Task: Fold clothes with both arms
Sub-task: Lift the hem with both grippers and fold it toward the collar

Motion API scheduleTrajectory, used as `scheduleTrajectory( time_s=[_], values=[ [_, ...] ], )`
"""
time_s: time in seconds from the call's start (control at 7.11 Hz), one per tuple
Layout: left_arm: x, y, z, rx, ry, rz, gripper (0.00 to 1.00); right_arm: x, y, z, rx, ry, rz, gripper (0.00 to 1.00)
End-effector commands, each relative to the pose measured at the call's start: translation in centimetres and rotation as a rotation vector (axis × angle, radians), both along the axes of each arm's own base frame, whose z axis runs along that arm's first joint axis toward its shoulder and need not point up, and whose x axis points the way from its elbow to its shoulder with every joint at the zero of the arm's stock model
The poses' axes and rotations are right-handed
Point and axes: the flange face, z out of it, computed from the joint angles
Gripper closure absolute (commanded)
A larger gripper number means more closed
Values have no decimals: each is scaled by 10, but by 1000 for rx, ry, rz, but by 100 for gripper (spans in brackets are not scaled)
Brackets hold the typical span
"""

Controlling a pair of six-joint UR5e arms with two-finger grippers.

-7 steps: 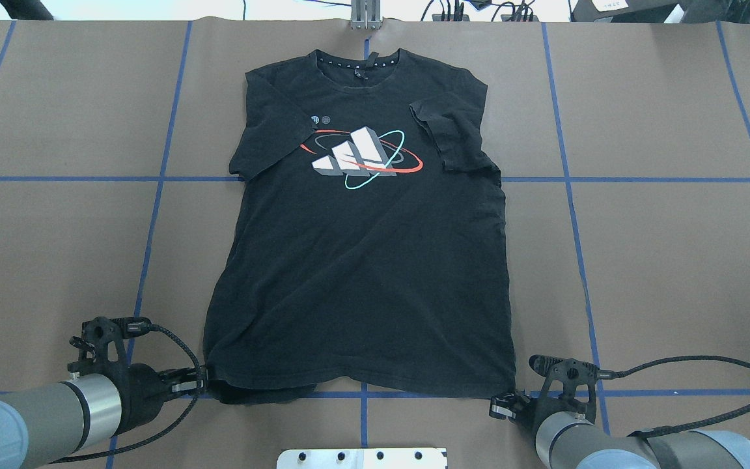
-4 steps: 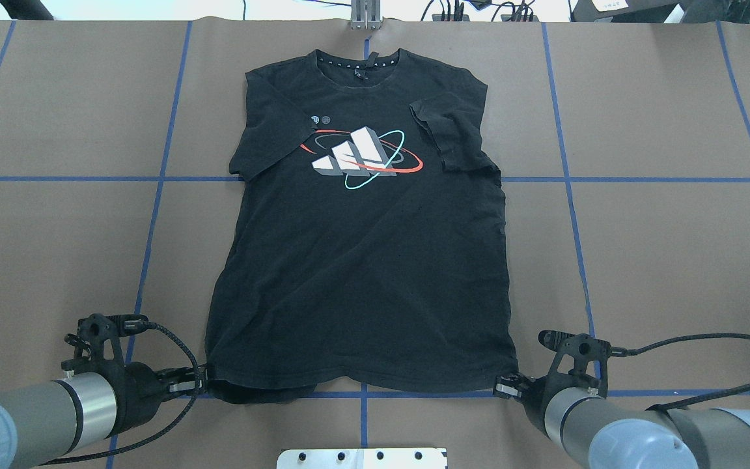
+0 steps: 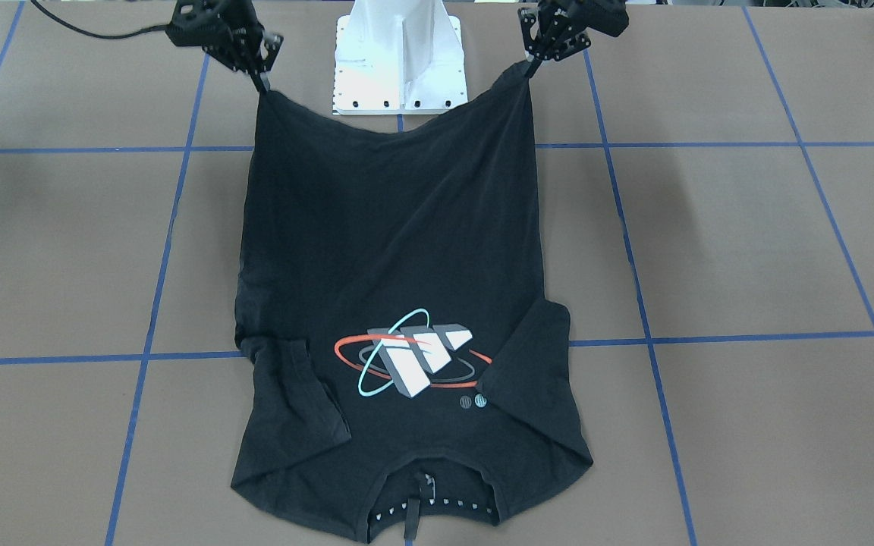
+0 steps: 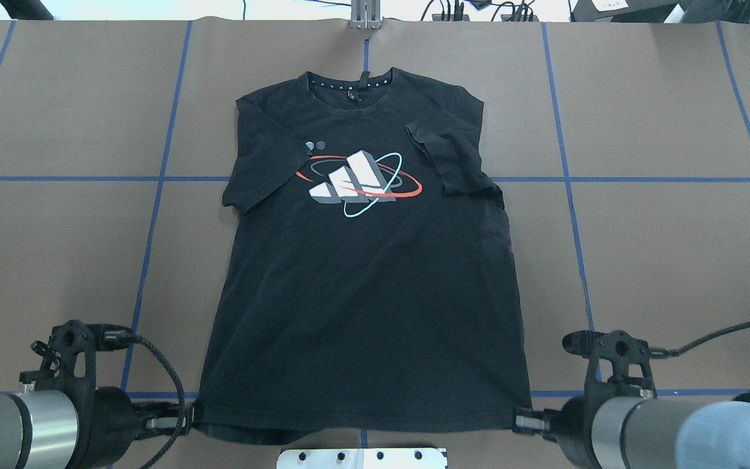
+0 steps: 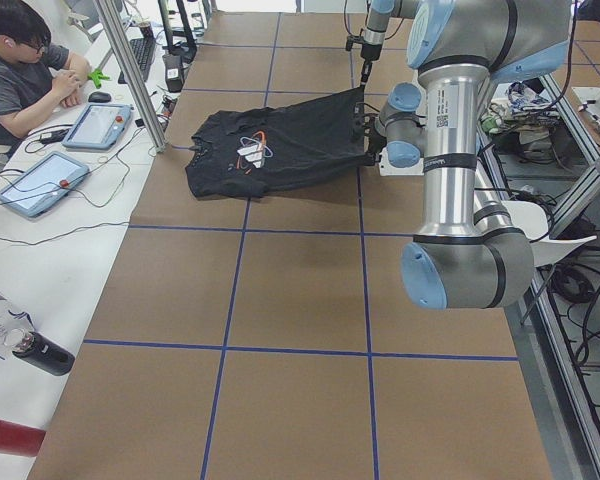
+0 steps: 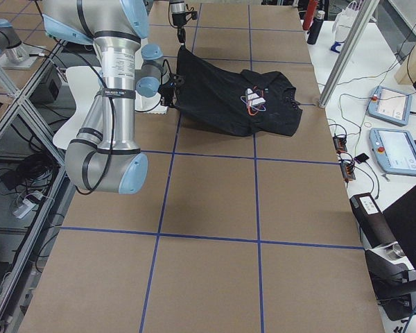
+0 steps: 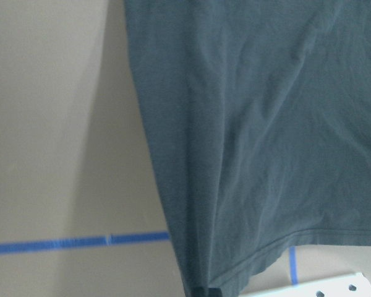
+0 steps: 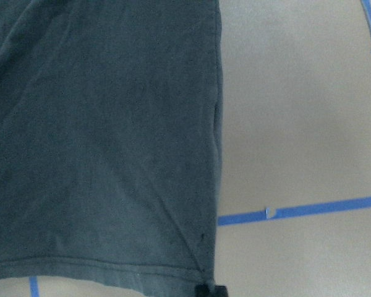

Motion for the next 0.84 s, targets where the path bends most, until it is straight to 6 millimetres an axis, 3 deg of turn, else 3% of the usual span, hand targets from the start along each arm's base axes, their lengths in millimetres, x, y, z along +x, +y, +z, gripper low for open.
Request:
scheduleTrajectory(
  time_s=[0.0, 0.14, 0.28, 0.42, 0.56, 0.7],
  values=[
    [-11, 57, -32, -51, 71, 189, 100, 70, 61, -60, -18, -47, -224, 100],
    [-17, 80, -46, -111, 103, 241, 100, 78, 69, -67, -20, -62, -255, 100],
    [-19, 78, -48, -114, 110, 232, 100, 81, 54, -66, -18, -55, -202, 100],
    [-19, 59, -42, -104, 80, 175, 100, 84, 33, -63, -15, -43, -124, 100],
    [-21, 37, -42, -97, 76, 105, 100, 70, 13, -57, -11, -24, -53, 100],
    [-15, 13, -37, -89, 68, 35, 100, 42, -23, -65, -11, -38, 49, 100]
  ],
)
